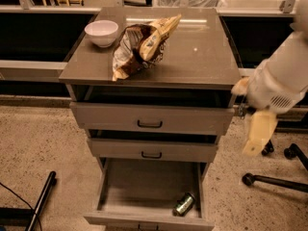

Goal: Pick green can from bottom drawer and place on counter

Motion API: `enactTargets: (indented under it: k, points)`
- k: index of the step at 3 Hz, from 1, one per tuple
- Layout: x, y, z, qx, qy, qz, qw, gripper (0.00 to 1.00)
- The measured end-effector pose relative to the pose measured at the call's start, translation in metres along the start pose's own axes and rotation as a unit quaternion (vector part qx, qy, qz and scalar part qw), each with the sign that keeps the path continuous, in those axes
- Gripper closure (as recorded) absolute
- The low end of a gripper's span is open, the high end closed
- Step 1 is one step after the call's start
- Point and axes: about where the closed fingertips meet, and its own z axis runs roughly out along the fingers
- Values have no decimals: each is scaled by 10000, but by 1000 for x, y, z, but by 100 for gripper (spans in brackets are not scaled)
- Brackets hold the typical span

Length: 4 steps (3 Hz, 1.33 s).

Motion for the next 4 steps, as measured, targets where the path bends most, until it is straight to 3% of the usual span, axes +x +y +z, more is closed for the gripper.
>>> enactTargets:
  k: [1, 2, 3, 4]
  points:
    - [16, 24, 80, -712, -286, -120, 9970, 0]
    - [20, 29, 94, -866, -310, -149, 9957, 0]
    - [23, 28, 119, -1158, -44, -317, 9928, 0]
    - [41, 35, 216, -1549, 52, -650, 9858, 0]
